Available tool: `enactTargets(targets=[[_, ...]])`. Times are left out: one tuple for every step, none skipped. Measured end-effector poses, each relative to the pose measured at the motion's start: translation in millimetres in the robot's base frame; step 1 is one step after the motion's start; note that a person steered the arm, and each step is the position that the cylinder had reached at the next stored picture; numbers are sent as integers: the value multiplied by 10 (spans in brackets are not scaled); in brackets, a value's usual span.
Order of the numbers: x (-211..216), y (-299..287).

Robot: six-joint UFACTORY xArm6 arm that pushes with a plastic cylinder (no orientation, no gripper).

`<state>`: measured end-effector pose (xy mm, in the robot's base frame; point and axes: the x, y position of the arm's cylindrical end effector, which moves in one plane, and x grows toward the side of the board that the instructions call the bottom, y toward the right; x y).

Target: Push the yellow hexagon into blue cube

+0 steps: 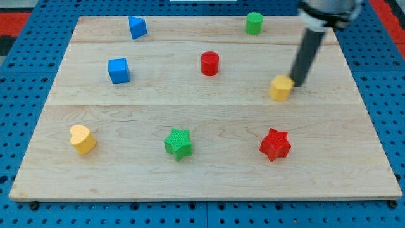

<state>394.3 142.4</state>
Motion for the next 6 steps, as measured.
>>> enactTargets(targets=[[297,-170],[504,217],[403,-428],[371,-1205],[351,-1817],[7,-2040]])
